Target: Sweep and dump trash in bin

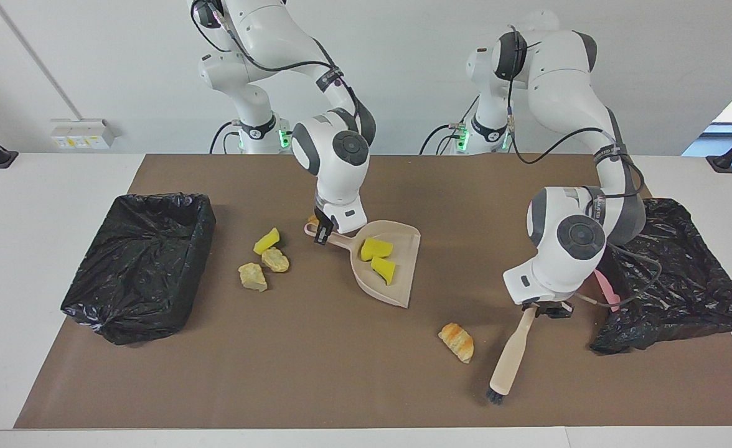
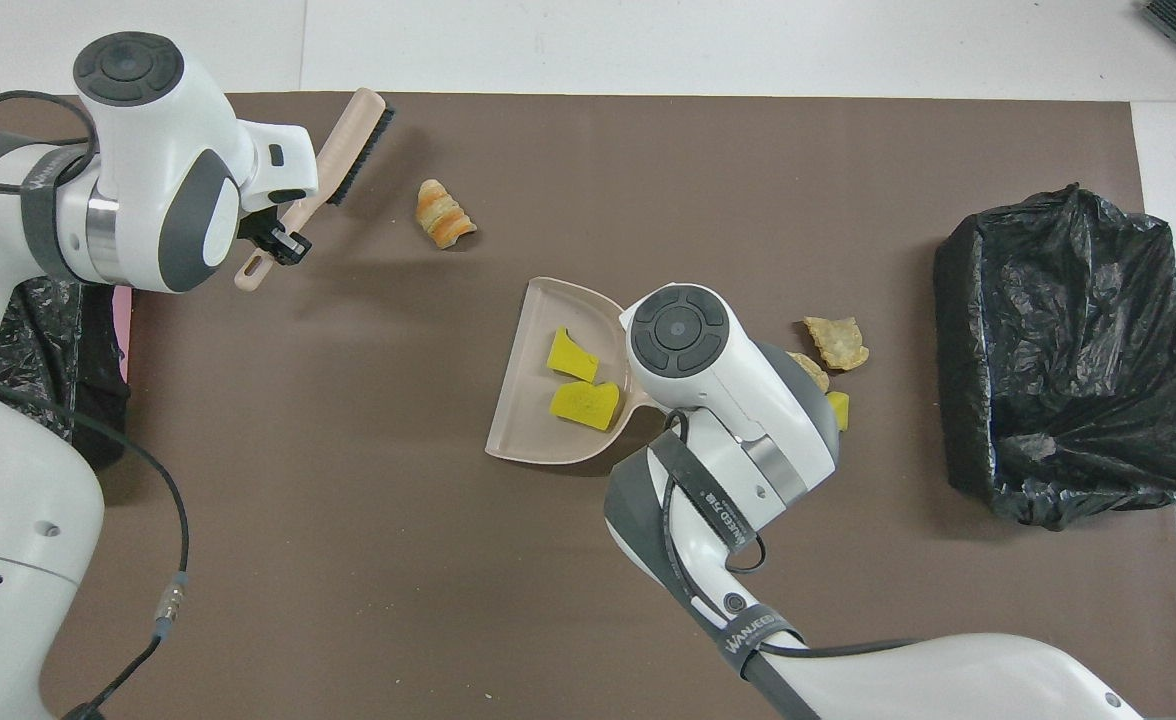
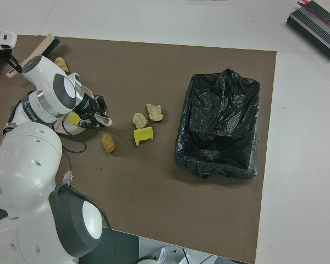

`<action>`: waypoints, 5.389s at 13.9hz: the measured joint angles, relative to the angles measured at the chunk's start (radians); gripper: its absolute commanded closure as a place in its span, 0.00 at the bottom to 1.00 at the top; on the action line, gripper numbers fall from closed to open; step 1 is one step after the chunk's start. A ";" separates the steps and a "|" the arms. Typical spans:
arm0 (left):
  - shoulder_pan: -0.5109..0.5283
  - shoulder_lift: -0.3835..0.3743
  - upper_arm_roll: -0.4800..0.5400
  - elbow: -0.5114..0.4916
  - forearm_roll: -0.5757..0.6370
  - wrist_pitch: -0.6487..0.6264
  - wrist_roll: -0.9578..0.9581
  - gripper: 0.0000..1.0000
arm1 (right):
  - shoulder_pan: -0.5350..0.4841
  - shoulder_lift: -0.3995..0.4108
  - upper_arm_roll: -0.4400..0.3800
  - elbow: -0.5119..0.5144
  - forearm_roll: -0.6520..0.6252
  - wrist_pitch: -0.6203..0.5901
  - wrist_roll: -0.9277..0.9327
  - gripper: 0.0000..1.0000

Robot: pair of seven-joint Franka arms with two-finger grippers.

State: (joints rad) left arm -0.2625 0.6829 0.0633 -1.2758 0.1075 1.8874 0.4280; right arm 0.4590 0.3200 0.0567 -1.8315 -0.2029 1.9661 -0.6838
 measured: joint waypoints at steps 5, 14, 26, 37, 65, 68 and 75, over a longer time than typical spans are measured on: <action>-0.064 -0.011 -0.001 -0.029 0.007 -0.023 0.001 1.00 | -0.002 0.000 0.000 -0.001 0.000 0.000 0.000 1.00; -0.165 -0.205 -0.008 -0.319 0.004 -0.112 0.082 1.00 | -0.003 0.000 0.000 -0.001 0.000 0.000 0.000 1.00; -0.300 -0.414 -0.018 -0.489 -0.195 -0.213 -0.349 1.00 | -0.004 0.000 0.000 -0.002 0.000 0.000 0.000 1.00; -0.376 -0.468 -0.024 -0.563 -0.201 -0.231 -0.915 1.00 | -0.039 -0.001 0.000 -0.002 0.000 0.000 0.000 1.00; -0.843 -0.832 -0.032 -1.114 -0.448 0.168 -1.374 1.00 | -0.042 -0.007 0.000 -0.002 0.000 0.000 0.000 1.00; -0.857 -0.829 -0.032 -1.123 -0.477 0.219 -1.374 1.00 | -0.097 -0.061 -0.002 0.005 0.014 -0.019 0.001 1.00; -0.867 -0.811 -0.032 -1.141 -0.522 0.242 -1.318 1.00 | -0.339 -0.283 -0.011 0.077 0.068 -0.238 -0.168 1.00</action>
State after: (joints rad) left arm -1.1294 -0.1281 0.0311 -2.4171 -0.4141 2.1295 -0.8904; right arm 0.1200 0.0372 0.0458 -1.7549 -0.1350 1.7279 -0.8519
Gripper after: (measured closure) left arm 0.736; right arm 0.678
